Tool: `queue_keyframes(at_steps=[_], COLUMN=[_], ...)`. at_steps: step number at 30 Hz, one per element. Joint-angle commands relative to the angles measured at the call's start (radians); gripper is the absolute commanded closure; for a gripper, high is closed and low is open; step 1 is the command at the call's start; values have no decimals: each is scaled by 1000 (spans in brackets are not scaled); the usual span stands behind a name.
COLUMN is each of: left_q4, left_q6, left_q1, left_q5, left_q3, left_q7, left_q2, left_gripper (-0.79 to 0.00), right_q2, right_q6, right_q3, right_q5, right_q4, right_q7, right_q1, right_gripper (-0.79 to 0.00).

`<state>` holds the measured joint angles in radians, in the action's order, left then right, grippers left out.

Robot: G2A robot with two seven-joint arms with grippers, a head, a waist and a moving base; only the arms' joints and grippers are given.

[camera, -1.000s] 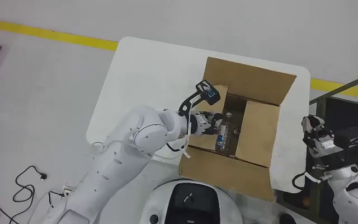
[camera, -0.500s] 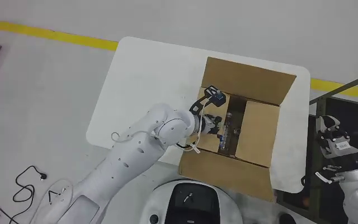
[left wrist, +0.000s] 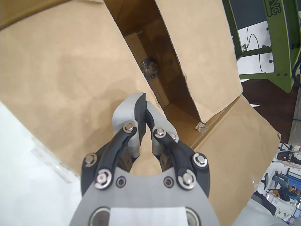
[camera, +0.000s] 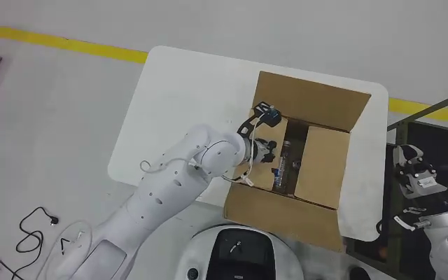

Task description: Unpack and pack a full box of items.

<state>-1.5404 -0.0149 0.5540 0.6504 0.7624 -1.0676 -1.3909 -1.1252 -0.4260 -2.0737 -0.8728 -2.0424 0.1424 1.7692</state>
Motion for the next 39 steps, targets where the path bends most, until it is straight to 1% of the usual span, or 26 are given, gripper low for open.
queue_keyframes(at_steps=[1, 4, 7, 9, 12, 14, 20, 26, 28, 29, 32, 34, 39], left_q4=[-29, -86, -158, -206, -282, -328, -336, -336, -355, -371, -424, -449, -507], left_q6=[2, 11, 43, 80, 167, 214, 221, 221, 250, 276, 393, 460, 637], left_q1=[3, 11, 36, 66, 121, 164, 171, 171, 183, 187, 200, 221, 283], left_q5=[19, 53, 87, 94, 99, 103, 104, 104, 142, 154, 215, 214, 258], left_q3=[12, 42, 86, 127, 193, 227, 232, 232, 229, 229, 228, 239, 276], left_q7=[-6, -14, -17, -10, -4, -22, -24, -24, -5, 2, -2, 9, -10], left_q2=[4, 13, 28, 40, 60, 73, 75, 75, 79, 81, 92, 100, 126], left_gripper=[-785, -785, -785, -785, -785, -785, -785, -785, -785, -785, -785, -785, -785], right_q2=[0, 0, -1, -1, -1, -2, -2, -2, -2, -2, -2, -2, -2], right_q6=[-3, -10, -16, -20, -30, -42, -78, -86, -86, -87, -88, -88, -90], right_q3=[2, 9, 20, 26, 38, 45, 67, 89, 94, 95, 97, 98, 100], right_q5=[2, 5, 6, 6, 11, 18, 39, 26, 24, 23, 21, 23, 23], right_q4=[-2, -7, -12, -14, -10, -2, 27, 36, 39, 39, 42, 43, 46], right_q7=[2, 5, 6, 3, -3, -11, -24, -27, -28, -29, -29, -31, -33], right_q1=[0, 1, 1, 1, -3, -6, -15, -22, -23, -24, -25, -25, -23], right_gripper=[0, 0, 0, 0, 0, 0, 0, 0, 0, 0, 0, 0, 0])
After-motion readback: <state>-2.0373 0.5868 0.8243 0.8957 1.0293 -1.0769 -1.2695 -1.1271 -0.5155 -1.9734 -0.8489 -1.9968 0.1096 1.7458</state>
